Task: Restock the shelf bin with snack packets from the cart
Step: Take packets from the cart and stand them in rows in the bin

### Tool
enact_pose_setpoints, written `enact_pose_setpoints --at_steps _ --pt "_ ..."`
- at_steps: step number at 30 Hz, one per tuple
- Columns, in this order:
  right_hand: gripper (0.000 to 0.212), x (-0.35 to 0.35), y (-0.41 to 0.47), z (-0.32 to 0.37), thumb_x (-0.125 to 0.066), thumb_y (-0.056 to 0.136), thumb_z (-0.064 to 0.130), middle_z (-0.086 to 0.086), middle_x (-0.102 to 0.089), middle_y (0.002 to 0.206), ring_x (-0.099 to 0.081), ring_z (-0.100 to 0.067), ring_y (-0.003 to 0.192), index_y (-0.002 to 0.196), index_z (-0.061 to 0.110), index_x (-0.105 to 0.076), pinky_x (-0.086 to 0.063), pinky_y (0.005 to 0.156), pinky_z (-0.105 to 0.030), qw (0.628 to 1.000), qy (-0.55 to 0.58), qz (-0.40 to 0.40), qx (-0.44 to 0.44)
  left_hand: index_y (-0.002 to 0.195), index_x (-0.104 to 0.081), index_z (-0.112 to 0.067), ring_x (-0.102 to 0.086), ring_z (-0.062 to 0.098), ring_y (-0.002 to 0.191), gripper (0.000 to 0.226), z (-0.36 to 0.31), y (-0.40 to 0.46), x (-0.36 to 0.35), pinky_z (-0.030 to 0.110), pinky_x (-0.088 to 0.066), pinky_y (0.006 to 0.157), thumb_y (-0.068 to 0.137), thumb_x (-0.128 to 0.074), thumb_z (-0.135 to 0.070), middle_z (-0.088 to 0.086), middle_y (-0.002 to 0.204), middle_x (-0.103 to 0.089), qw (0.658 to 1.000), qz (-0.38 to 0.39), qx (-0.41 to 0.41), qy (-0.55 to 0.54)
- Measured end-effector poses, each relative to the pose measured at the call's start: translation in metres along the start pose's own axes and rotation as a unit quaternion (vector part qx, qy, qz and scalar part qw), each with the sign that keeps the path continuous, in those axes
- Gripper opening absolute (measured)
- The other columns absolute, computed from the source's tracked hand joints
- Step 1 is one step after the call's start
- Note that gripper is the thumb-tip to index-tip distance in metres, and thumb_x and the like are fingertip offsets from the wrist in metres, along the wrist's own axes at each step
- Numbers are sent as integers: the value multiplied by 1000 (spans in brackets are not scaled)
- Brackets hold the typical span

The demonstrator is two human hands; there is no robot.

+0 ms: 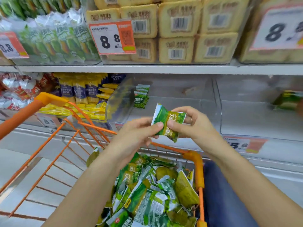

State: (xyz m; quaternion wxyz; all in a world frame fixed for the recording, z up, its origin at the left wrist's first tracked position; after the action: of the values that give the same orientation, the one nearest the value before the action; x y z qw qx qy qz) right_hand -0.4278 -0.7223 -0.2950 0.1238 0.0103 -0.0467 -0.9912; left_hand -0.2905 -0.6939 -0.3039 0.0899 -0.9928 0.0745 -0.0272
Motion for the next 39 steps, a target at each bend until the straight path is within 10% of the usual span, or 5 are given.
enact_pose_setpoints --at_steps 6,17,20,29,39 --pt "25 103 -34 28 -80 74 23 6 -70 85 -67 -10 75 88 33 -62 -57 65 -30 982 -173 -71 18 85 -71 -17 -50 -3 47 12 -52 31 -91 8 -35 49 87 -66 -7 -14 49 -60 973 1 -146 178" --pt "29 314 -63 5 -78 76 9 -7 -71 89 -65 -14 78 102 0 -68 -54 78 -28 946 -232 -210 -91 119 -63 -11 -45 38 121 45 -82 71 -235 49 -31 102 83 -53 -37 14 121 -59 742 -131 -376 540" --pt "62 380 -50 -26 -85 52 33 -8 -72 100 -68 -23 92 106 6 -70 -54 90 -43 909 -269 -283 -148 115 -63 -3 -48 43 113 54 -50 102 -226 52 -30 100 84 -43 -43 24 117 -60 736 -115 -302 595" --pt "36 449 17 -76 -57 94 20 -10 -59 129 -57 -28 117 126 7 -55 -46 93 -32 792 -450 -325 -255 81 -74 -18 -58 36 102 35 -39 102 -224 43 -25 100 80 -43 -34 7 96 -72 731 -131 -345 575" --pt "40 433 30 -50 -45 91 0 -19 -44 134 -50 -35 118 130 3 -49 -47 87 -40 640 -673 -331 -165 81 -73 -20 -58 32 98 24 -37 102 -225 47 -24 108 82 -50 -26 2 96 -71 720 -141 -364 574"
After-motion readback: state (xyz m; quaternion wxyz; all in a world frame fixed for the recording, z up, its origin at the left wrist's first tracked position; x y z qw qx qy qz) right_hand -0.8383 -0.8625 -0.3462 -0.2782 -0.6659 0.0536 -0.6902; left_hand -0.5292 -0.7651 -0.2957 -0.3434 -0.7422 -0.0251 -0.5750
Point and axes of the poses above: each hand's wrist, its own y-axis towards the middle knuckle, its own x-axis out of the back of the hand, z = x × y, the point moved 10 cm from there along y, towards the middle knuckle
